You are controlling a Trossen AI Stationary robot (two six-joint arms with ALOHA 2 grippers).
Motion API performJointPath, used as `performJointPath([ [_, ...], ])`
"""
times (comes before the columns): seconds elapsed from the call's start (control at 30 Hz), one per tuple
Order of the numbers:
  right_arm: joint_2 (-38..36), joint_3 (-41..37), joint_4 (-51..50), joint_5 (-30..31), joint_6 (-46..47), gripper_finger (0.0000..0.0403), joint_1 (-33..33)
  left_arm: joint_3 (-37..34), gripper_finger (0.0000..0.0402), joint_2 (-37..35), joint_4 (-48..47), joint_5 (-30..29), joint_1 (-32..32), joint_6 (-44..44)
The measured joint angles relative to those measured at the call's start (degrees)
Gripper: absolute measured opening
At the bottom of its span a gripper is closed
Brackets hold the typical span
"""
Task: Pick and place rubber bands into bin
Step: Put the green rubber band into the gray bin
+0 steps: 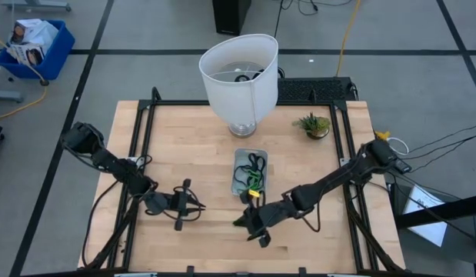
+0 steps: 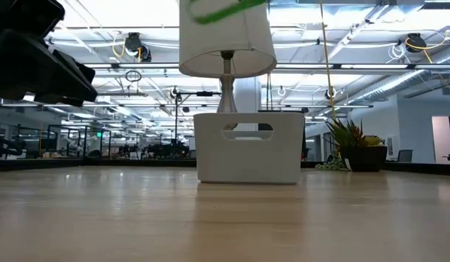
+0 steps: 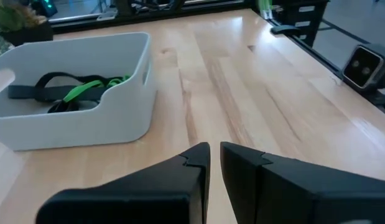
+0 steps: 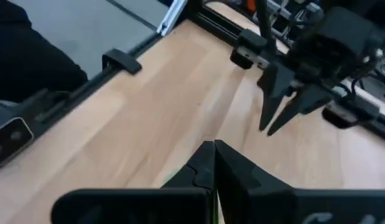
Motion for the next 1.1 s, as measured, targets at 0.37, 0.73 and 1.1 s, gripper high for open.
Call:
performJointPath([
  [0.37, -19.91, -36.13, 36.09, 4.26, 6.78, 0.0, -2.14, 0.0, 0.0047, 0.01, 5.5, -7.44, -5.24, 7.04],
  [0.73, -32.38, -53.21, 47.37, 10.04, 9.6, 0.0, -4.99, 0.0, 0.0046, -1.43, 9.52, -11.46, -7.08, 14.59],
  [1.1, -23.76, -42.37, 38.66, -4.25, 10.03, 0.0, -19.0, 0.0, 0.0047, -1.43, 8.93, -11.04, -4.41, 13.93],
])
